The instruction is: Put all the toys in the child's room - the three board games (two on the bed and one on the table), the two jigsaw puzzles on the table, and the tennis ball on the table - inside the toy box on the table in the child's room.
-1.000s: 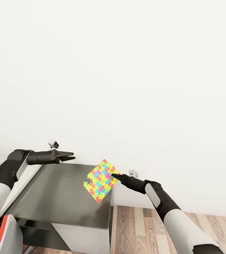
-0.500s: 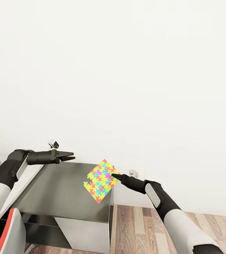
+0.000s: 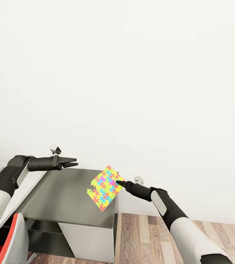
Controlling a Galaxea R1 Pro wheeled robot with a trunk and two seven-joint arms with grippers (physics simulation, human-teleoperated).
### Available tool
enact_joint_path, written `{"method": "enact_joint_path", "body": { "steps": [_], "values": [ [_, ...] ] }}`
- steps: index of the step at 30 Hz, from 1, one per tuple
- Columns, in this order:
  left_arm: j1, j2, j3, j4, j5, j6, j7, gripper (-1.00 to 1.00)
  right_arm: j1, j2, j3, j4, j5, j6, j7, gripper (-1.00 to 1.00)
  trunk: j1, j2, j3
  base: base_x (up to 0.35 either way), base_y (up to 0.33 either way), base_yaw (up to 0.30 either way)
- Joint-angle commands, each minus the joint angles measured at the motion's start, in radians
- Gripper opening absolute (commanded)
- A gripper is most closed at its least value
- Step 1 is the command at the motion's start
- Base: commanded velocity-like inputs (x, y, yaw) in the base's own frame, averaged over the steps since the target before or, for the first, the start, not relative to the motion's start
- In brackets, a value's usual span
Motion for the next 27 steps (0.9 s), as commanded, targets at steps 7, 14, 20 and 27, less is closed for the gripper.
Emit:
{"method": "enact_joint_path", "body": {
  "steps": [7, 14, 20, 27],
  "values": [
    [-0.001, 0.002, -0.004, 0.0, 0.002, 0.008, -0.004, 1.0, -0.001, -0.001, 0.0, -0.001, -0.009, 0.008, -0.007, -1.0, 0.001, -0.002, -0.002, -0.014, 0.0, 0.0],
    [-0.001, 0.002, -0.004, 0.0, 0.002, 0.009, -0.004, 1.0, -0.001, -0.001, 0.0, -0.001, -0.009, 0.008, -0.007, -1.0, 0.001, -0.002, -0.002, 0.0, 0.0, 0.0],
    [-0.001, 0.002, -0.004, 0.0, 0.002, 0.009, -0.004, 1.0, -0.001, -0.001, -0.017, -0.002, -0.008, 0.008, -0.007, -1.0, 0.001, -0.002, -0.002, -0.009, 0.0, 0.0],
    [-0.001, 0.002, -0.004, 0.0, 0.003, 0.008, -0.004, 1.0, -0.001, -0.001, -0.017, -0.005, -0.008, 0.008, -0.007, -1.0, 0.001, -0.002, 0.0, -0.145, 0.0, 0.04]
  ]
}}
